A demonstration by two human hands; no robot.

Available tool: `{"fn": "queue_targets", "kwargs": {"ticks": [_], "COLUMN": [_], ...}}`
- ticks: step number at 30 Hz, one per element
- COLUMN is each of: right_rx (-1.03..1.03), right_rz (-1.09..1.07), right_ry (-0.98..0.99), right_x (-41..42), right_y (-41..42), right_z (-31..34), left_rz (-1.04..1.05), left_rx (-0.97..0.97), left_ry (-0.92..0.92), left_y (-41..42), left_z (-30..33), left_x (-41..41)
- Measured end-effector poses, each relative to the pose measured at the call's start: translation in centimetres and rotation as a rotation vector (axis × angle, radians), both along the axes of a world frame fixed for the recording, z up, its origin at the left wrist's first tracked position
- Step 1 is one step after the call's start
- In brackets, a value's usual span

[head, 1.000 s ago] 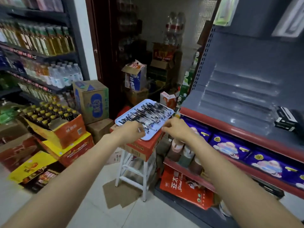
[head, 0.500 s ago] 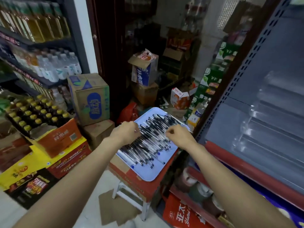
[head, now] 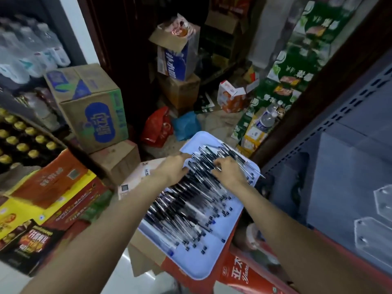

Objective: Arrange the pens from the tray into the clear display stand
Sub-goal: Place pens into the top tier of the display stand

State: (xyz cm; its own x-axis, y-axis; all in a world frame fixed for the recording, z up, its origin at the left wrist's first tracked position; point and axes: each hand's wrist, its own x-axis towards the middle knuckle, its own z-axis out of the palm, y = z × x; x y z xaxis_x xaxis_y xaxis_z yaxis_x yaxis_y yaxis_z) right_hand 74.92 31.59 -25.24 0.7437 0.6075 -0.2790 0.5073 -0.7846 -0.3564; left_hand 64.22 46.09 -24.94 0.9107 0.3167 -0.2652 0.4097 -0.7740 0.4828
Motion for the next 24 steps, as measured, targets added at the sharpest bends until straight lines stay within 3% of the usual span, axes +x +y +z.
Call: {"fn": "queue_targets", "kwargs": {"ticks": [8,15,21,24], "right_rx": [-0.073,-0.046,-0.015,0.078], "right_rz": [0.019,0.038,0.02,0.017], "right_ry": [0.076,0.117,0.192,0.237], "right_x": [2.1,2.6,2.8,2.4], "right_y": [0.9,0.9,0.7,1.1], "right_z": [-1.5,-2.4,-1.8,-0.7], "left_rz": [0.015,0.102,0.309,0.383], "left_rx": [-0.136,-0.499,-0.948,-0.99], "left_ry": [0.024,-0.14,-0.208,-0.291], "left_y": [2.2,2.3,2.5,2.3], "left_z": [-3.2,-2.9,-1.9,-1.4], "left_x": [2.6,2.4,1.9,1.9]}}
